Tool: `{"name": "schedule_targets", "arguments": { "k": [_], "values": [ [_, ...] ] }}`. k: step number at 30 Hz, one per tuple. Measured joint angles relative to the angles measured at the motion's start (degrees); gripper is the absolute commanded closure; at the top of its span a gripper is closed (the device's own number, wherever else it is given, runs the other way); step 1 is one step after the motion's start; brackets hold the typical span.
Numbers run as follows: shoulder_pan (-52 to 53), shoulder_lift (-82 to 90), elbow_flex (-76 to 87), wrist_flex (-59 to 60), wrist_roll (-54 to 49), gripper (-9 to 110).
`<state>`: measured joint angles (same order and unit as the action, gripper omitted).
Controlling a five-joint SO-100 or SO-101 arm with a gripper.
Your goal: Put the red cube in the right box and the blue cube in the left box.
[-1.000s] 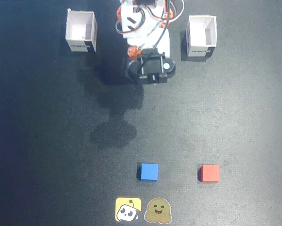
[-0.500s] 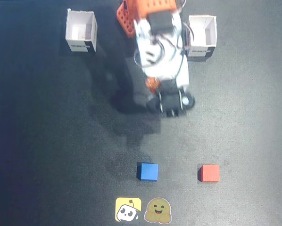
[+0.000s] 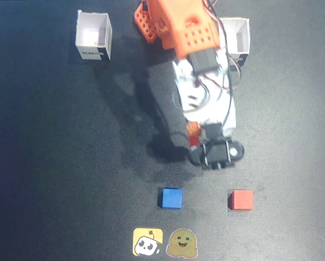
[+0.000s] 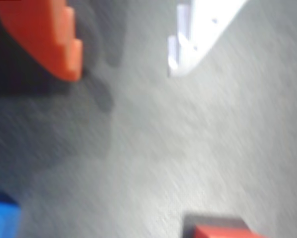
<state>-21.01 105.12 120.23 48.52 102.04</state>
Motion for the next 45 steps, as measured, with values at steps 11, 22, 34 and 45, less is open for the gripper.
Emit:
{"name": "schedule_targets", "arguments": {
  "k": [11, 22, 34, 45],
  "values": [
    [-3.1, -12.7, -10.2, -2.5, 4.8, 83],
    [-5.3, -24.9, -25.4, 2.0, 8.2, 82],
    [-6.2, -35.3, -37.4, 4.0, 10.8, 81],
    [-7.5, -42.7, -46.1, 5.3, 11.9, 80]
  ]
}}
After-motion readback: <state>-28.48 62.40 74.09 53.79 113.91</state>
